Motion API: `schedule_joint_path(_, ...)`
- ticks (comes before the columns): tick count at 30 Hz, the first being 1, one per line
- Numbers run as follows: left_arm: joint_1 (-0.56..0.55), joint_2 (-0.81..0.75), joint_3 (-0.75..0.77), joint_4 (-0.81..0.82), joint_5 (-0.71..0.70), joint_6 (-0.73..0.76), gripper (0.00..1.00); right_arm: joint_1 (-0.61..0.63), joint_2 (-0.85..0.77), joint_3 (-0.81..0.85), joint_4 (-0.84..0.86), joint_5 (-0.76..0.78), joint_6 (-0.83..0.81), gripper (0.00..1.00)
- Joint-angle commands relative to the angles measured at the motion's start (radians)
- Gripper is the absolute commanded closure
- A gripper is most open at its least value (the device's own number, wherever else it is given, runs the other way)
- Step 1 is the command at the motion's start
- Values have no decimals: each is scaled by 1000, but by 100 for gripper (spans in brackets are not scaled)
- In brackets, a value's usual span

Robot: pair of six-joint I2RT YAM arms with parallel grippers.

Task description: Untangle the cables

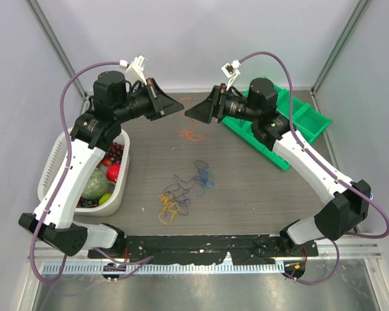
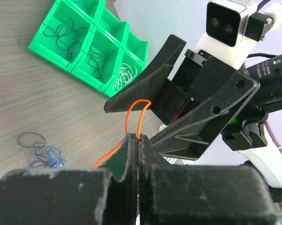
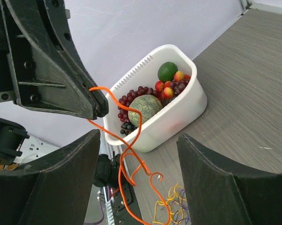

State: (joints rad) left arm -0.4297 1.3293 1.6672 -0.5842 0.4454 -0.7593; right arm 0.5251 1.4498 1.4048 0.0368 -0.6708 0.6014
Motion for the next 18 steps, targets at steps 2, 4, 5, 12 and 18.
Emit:
schedule_joint_path(2,-3,-9,6,50,39,-21,100,22,-11,36,68,-59,9,31)
schedule_joint_path(4,-1,-8,9,50,38,-20,100,27,-12,22,71,-72,11,34)
schedule_joint_path(5,-3,-8,11,49,36,-18,100,27,-17,10,75,-78,15,37)
schedule_joint_path(12,0,-1,22,34,35,-11,100,27,0,9,84,-73,40,98)
schedule_joint_path(18,0,-4,81,-94,-83,73,42,16,23,54,-75,129,-35,99)
